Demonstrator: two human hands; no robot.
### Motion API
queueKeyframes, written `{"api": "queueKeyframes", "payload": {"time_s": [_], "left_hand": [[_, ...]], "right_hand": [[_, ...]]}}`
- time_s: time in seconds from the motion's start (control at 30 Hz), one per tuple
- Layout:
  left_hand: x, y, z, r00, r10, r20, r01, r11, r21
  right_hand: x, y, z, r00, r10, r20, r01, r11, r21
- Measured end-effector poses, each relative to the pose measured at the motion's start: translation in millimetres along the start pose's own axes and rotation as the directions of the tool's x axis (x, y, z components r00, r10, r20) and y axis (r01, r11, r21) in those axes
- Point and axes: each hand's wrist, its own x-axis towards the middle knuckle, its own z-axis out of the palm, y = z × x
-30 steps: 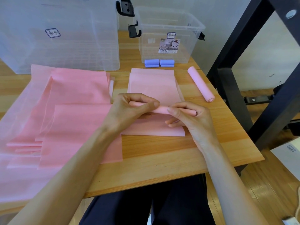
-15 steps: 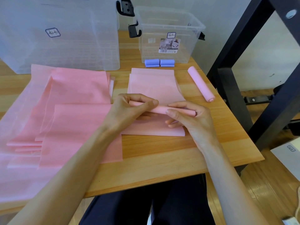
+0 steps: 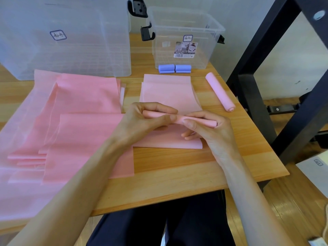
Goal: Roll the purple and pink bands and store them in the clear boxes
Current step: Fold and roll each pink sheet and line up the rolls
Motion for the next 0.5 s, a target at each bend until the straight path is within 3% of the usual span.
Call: {"api": "queueKeyframes", "payload": {"time_s": [0.5], "left_hand": [[0.8,1.0,1.2,1.000,-0.003,-0.028,0.003,1.000,-0.010]], "right_hand": [[0.8,0.0,1.7,0.998,0.029,-0.057,-0.028,0.999,0.016]]}}
